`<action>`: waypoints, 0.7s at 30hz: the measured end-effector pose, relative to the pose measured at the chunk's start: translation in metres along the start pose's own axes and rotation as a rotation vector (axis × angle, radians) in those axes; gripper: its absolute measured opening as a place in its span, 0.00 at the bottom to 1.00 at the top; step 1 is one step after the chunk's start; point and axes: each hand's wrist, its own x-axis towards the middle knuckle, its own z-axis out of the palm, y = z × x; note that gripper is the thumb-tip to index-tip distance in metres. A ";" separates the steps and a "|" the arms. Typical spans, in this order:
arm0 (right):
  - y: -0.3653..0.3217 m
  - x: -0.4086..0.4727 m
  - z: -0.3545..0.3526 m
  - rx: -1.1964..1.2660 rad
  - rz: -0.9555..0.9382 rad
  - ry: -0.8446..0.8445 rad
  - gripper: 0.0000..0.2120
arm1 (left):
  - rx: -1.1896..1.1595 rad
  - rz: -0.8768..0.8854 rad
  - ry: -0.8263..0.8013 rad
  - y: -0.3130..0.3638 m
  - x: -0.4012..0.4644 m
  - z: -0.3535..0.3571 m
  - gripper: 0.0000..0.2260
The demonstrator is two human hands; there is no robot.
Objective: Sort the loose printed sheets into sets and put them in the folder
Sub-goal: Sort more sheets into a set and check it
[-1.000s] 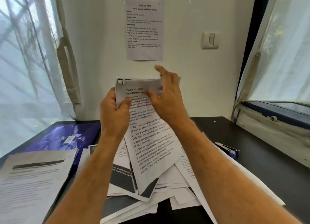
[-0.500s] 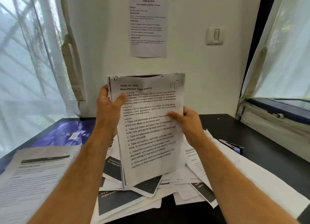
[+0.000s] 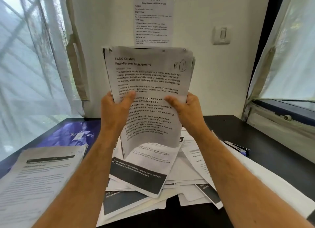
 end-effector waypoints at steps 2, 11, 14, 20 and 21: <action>0.004 -0.007 0.002 0.027 0.032 -0.001 0.09 | -0.035 -0.002 -0.043 -0.004 -0.011 -0.005 0.04; 0.039 -0.034 0.023 -0.153 0.227 -0.010 0.12 | 0.064 -0.274 -0.053 -0.046 -0.034 -0.020 0.04; 0.031 -0.030 0.026 -0.060 0.142 0.093 0.12 | 0.026 -0.240 -0.027 -0.034 -0.021 -0.019 0.04; 0.048 -0.041 0.028 -0.115 0.273 -0.004 0.13 | 0.080 -0.323 -0.091 -0.057 -0.036 -0.029 0.06; 0.051 -0.043 0.029 -0.135 0.308 -0.061 0.13 | 0.093 -0.327 -0.090 -0.061 -0.038 -0.031 0.06</action>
